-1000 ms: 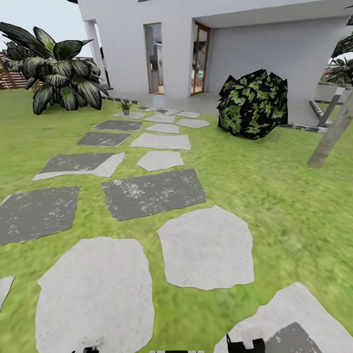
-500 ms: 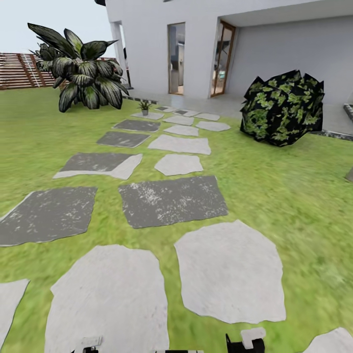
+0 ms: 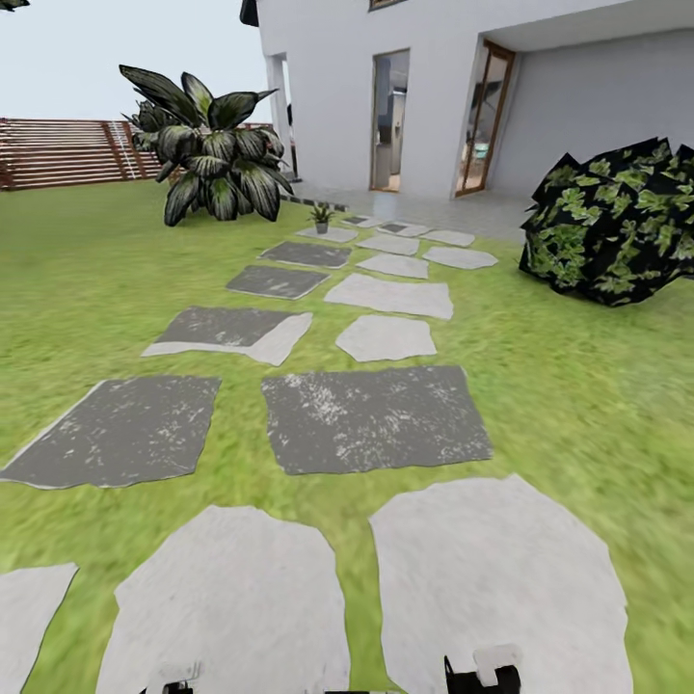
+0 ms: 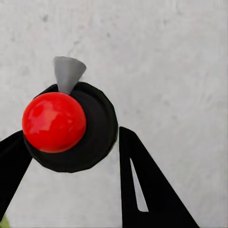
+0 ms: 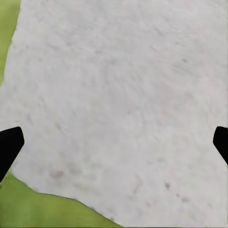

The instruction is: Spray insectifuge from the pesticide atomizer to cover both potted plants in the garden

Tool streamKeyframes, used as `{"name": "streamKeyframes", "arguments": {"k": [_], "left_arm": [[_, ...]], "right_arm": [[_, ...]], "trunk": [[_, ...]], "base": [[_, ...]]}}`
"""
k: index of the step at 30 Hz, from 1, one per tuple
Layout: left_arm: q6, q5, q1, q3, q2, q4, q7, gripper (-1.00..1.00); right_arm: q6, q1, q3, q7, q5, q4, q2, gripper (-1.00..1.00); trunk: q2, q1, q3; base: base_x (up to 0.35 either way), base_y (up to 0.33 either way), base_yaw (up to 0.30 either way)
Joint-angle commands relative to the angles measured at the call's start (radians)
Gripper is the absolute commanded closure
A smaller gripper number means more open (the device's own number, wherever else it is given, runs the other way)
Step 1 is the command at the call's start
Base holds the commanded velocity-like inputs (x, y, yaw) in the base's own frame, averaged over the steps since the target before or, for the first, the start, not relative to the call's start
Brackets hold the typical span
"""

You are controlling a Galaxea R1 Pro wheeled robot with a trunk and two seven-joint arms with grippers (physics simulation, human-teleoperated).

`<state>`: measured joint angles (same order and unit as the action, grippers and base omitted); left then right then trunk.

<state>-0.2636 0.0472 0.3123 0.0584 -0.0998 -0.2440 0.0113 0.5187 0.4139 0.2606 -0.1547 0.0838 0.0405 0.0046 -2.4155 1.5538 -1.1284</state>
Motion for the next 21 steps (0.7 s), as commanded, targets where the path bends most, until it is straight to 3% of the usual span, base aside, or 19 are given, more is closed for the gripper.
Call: {"name": "streamKeyframes", "arguments": {"k": [1,21], "left_arm": [[-0.003,0.005,0.001,0.001,0.0,0.001,-0.001,1.0],[-0.003,0.003,0.001,0.001,0.0,0.002,0.001,1.0]], "right_arm": [[0.003,0.0,0.009,-0.003,0.008,-0.001,0.0,-1.0],[0.003,0.0,0.009,-0.003,0.008,-0.001,-0.001,-1.0]], "trunk": [[0.0,0.0,0.0],[0.0,0.0,0.017]], "base": [[0.338,0.0,0.233],[0.338,0.0,0.237]]}}
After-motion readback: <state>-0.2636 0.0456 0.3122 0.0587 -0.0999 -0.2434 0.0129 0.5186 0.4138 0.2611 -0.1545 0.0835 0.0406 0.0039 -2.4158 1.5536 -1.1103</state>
